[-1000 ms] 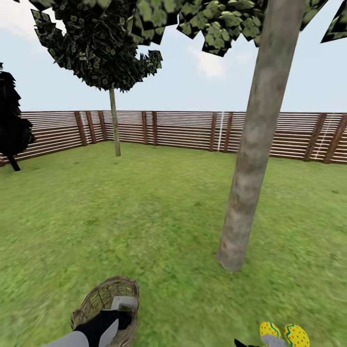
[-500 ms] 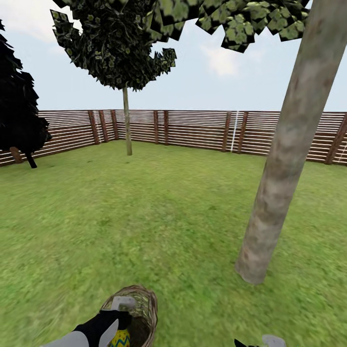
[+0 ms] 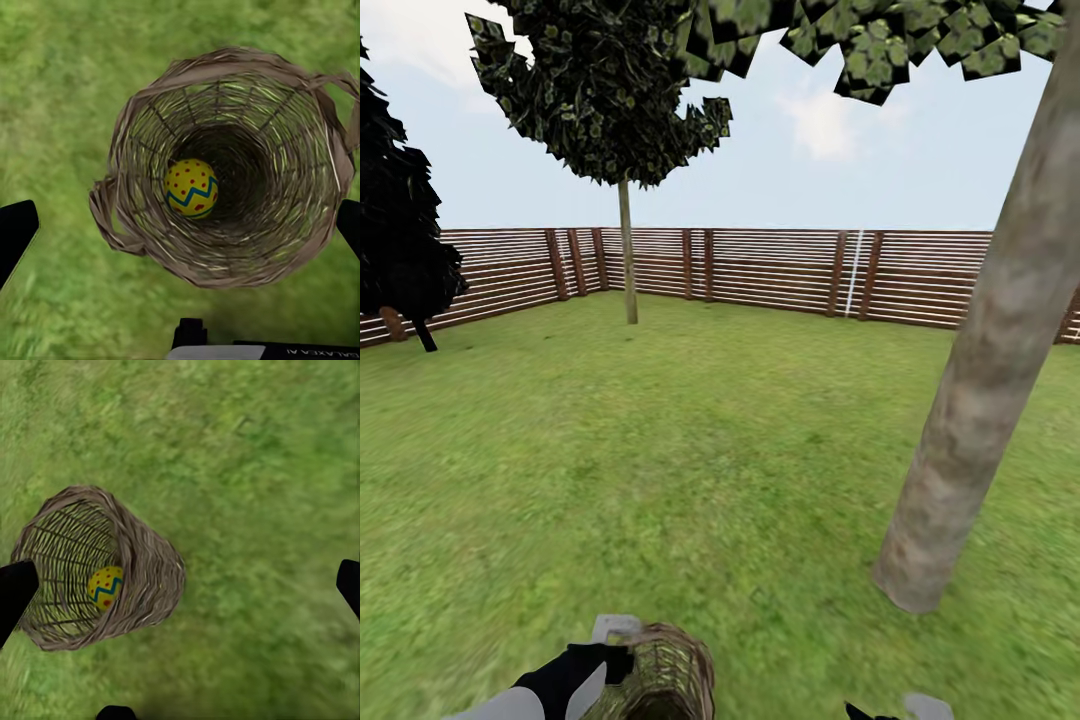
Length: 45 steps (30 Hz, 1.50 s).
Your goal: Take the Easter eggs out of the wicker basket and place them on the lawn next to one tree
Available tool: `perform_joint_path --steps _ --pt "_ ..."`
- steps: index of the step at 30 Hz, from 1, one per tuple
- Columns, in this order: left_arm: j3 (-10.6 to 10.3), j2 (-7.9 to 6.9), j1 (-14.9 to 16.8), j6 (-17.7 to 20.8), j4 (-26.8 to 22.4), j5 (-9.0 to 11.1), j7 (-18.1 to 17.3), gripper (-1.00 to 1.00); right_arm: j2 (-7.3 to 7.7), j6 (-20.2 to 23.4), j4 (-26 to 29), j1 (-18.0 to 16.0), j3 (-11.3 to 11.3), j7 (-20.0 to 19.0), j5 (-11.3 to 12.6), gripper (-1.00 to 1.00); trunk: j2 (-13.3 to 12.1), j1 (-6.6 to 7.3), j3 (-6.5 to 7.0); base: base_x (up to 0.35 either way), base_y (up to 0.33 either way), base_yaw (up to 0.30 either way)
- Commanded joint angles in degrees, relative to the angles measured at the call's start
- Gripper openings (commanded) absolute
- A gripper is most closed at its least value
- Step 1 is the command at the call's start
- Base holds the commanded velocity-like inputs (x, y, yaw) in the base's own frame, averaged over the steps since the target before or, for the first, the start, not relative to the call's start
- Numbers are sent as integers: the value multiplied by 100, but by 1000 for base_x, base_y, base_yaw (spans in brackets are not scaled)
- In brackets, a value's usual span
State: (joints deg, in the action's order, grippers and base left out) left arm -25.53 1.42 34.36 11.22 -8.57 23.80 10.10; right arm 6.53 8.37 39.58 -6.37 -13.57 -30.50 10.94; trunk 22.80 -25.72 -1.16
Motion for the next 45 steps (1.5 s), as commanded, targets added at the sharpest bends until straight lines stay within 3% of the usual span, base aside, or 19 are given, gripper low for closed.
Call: perform_joint_path --steps 1,17,45 --pt "-49 -2 4 30 -14 54 32 100 -2 56 6 -4 -16 -22 58 100 12 -6 -12 259 225 0" --pt "-49 -2 0 -3 -14 54 35 100 6 17 2 -4 -19 -4 57 100 12 -6 -12 105 77 0" --pt "-69 19 0 -7 -22 33 36 100 6 15 -1 -3 -15 9 66 100 12 -6 5 -53 -13 -25"
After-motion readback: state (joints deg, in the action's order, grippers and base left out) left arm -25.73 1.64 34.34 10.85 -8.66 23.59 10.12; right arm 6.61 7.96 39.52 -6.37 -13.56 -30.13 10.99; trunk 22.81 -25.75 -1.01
